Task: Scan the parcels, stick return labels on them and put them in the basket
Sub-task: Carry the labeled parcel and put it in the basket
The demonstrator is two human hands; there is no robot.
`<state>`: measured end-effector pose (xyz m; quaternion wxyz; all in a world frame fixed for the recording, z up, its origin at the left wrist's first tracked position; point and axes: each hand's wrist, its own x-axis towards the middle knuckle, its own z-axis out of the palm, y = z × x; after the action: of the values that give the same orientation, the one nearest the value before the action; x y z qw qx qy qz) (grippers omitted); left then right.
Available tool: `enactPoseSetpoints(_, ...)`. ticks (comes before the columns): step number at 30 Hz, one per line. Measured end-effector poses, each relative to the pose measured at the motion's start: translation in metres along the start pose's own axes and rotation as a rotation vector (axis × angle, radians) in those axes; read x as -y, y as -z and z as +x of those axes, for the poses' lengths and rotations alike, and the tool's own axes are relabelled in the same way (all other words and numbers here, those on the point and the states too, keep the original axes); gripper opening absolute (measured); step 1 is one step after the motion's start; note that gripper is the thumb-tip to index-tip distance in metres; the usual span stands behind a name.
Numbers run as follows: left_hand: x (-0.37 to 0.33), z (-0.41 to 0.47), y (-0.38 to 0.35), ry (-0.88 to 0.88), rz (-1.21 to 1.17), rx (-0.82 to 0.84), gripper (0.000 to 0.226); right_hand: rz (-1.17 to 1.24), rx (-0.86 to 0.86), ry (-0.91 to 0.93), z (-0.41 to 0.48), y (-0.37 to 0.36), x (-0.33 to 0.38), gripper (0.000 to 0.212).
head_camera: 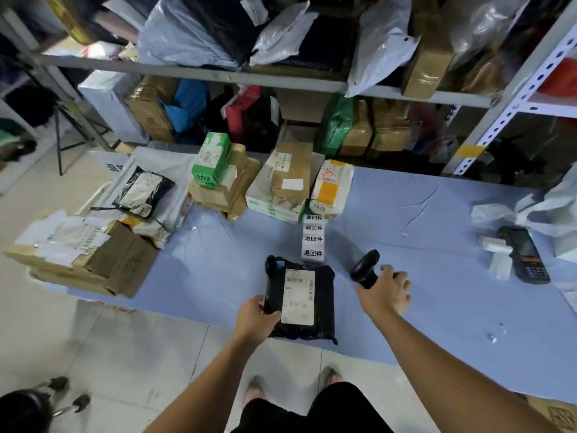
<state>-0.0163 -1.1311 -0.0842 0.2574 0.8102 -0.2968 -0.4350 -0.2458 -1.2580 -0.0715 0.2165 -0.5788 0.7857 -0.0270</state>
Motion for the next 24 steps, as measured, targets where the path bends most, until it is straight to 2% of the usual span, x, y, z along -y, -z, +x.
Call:
enactPoseSetpoints(3,0.0,-0.003,-0.002,-0.056,0.107,0.044,0.033,-0.145,0.158,0.029,0.015,0.0,-0.007,0.059)
enactPoseSetpoints(7,0.002,0.0,-0.004,-0.08,0.144,0.048,0.04,-0.268,0.22,0.084,0.023,0.008,-0.005,0.057)
enactPoseSetpoints(10,0.001,0.003,-0.01,-0.118,0.172,0.043,0.044,-0.239,0.287,0.069,0.021,0.011,-0.003,0.056)
enactPoseSetpoints(13,0.001,0.004,-0.013,-0.129,0.169,0.021,0.046,-0.051,0.325,0.023,0.015,0.01,-0.002,0.035)
enactPoseSetpoints(17,0.005,0.009,-0.01,-0.177,0.117,0.017,0.045,0.138,0.278,0.126,0.001,0.019,0.001,0.01)
enactPoseSetpoints(18,0.006,0.01,-0.008,-0.198,0.101,0.02,0.045,0.107,0.253,0.184,-0.004,0.025,0.002,0.006)
enactPoseSetpoints(20,0.007,0.014,-0.005,-0.24,0.088,0.044,0.045,-0.05,0.194,0.294,-0.013,0.038,0.004,0.013)
enactPoseSetpoints(24,0.005,0.018,-0.003,-0.227,0.052,0.061,0.05,-0.241,0.075,0.355,-0.025,0.059,0.004,0.02)
